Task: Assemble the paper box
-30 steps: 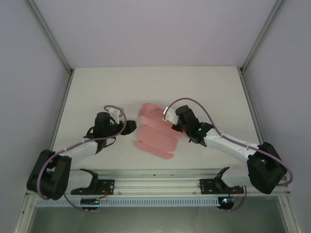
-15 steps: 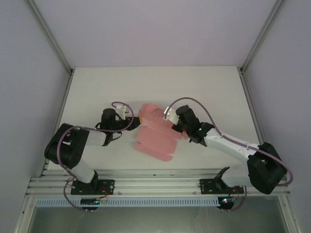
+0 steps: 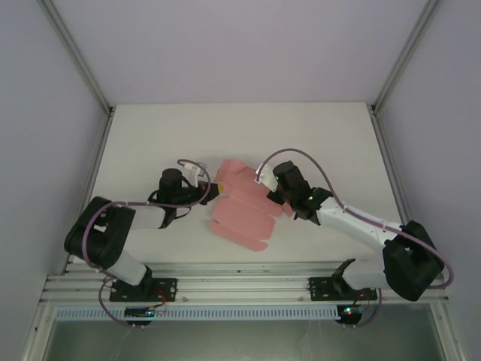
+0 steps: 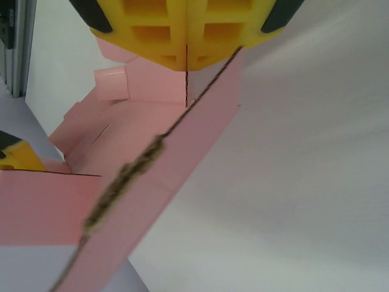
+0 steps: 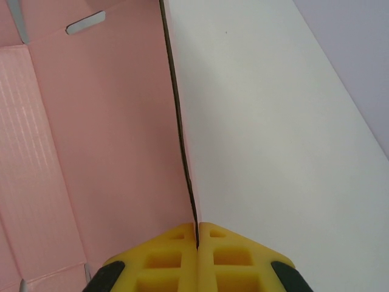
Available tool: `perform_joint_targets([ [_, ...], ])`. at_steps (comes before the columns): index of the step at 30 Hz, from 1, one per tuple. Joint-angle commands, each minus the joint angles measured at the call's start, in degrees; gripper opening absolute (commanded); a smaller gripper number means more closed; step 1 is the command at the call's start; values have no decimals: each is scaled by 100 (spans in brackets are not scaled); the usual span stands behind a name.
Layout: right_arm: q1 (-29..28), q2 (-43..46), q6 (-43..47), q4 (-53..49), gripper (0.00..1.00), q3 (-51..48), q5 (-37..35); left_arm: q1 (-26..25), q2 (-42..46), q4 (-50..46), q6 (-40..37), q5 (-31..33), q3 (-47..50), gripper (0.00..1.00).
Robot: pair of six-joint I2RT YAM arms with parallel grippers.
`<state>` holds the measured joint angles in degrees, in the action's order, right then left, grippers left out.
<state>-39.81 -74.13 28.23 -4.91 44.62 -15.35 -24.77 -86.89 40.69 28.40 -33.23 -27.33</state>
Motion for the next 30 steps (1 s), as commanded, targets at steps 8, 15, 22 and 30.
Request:
perform_joint_targets([
  [8,-253,-3,-94,23,0,198,-98,-1884,481,-2544,-2005,2955,-1250,0],
  [15,-464,47,25,174,0,49,-163,-2486,-325,-2940,-2552,3648,-1958,0],
  [22,-476,150,161,52,0,-58,-369,-2428,135,-2540,-2225,3683,-1522,5],
  [30,-416,204,623,139,0,-170,-600,-1732,1988,-2466,-1651,3000,-365,78],
])
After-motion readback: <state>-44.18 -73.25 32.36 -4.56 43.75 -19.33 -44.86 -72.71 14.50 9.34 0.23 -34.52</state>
